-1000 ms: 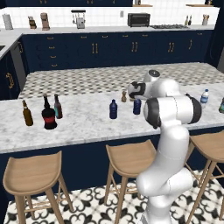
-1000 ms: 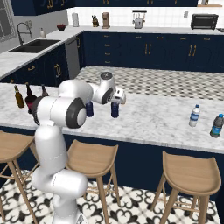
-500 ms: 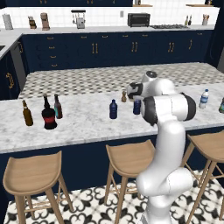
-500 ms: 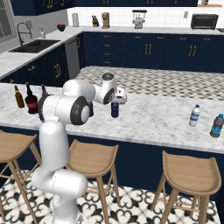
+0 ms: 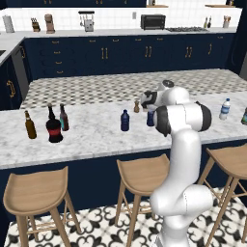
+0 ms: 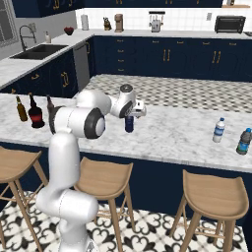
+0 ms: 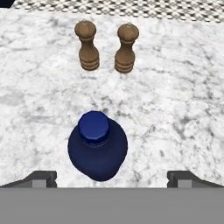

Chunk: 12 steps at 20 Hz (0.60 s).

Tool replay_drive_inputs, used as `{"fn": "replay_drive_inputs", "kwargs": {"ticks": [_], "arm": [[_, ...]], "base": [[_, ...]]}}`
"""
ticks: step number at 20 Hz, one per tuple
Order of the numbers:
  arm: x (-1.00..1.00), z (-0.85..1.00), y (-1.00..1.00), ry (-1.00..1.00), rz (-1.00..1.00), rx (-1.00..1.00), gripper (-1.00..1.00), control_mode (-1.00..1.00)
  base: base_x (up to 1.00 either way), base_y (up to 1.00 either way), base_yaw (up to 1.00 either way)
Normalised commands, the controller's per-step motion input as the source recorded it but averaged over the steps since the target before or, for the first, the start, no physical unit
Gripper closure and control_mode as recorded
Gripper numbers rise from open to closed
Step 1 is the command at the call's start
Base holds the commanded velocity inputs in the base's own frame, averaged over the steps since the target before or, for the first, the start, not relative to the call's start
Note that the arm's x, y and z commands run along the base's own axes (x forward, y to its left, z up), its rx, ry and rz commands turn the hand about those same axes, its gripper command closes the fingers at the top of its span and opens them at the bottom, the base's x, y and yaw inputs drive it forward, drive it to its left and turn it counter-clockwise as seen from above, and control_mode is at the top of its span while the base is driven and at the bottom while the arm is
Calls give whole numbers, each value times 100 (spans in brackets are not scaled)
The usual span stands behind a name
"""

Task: Move the plastic bottles in the middle to the plastics group, and the glass bottles in the middle to the glass group.

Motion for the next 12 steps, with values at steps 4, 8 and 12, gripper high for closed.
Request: {"fn": "replay_drive_inputs", "kwargs": {"ticks": [4, 8, 12], "arm": [[0, -4, 4, 0, 3, 0, -100, -100], [0, 0, 7, 0, 3, 0, -100, -100], [0, -7, 9, 0, 2, 0, -100, -100]], "base": [[0, 0, 0], [0, 0, 0], [0, 0, 0]]}}
